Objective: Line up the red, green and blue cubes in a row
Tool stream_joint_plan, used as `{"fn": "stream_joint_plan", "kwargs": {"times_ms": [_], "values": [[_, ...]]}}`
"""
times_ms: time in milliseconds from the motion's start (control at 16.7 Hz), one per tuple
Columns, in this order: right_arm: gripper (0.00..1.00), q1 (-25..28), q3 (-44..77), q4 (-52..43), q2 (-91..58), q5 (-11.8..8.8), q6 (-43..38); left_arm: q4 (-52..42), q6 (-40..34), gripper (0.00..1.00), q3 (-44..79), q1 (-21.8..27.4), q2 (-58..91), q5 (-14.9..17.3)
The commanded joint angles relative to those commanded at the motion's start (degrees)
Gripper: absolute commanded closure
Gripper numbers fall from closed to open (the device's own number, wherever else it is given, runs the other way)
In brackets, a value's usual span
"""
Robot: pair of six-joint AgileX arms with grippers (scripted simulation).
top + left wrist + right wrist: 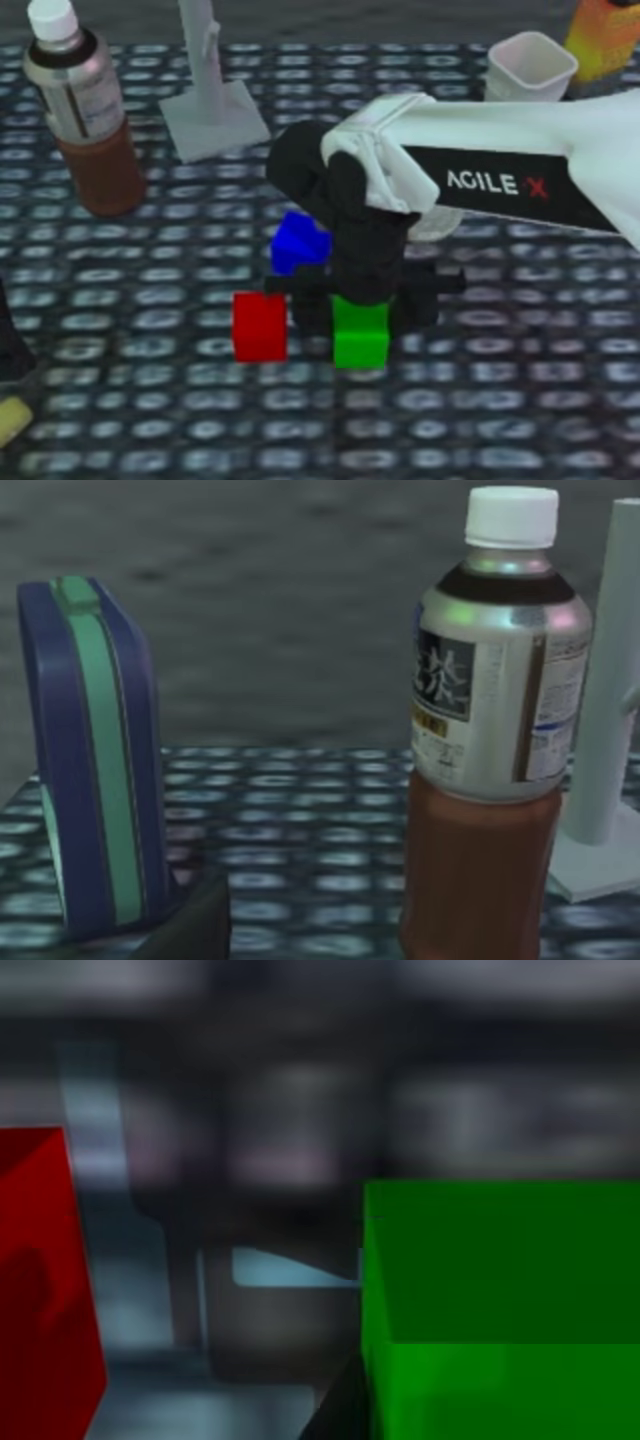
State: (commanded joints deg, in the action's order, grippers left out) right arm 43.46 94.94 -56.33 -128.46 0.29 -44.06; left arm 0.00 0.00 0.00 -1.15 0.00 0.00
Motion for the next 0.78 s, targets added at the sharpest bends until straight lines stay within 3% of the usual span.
{"fn": "stream_joint_plan", "kwargs": {"times_ms": [180, 240, 780], "values": [[0.02, 0.00, 0.00, 0.00, 0.00, 0.00, 0.00, 0.00, 0.00, 0.00, 0.00, 0.00, 0.00, 0.00], [0.00, 0.00, 0.00, 0.00, 0.00, 0.00, 0.00, 0.00, 0.00, 0.00, 0.00, 0.00, 0.00, 0.00], [0.00, -0.08, 0.20, -0.20, 0.06, 0.00, 0.01, 0.00, 0.00, 0.00, 0.00, 0.00, 0.00, 0.00]]}}
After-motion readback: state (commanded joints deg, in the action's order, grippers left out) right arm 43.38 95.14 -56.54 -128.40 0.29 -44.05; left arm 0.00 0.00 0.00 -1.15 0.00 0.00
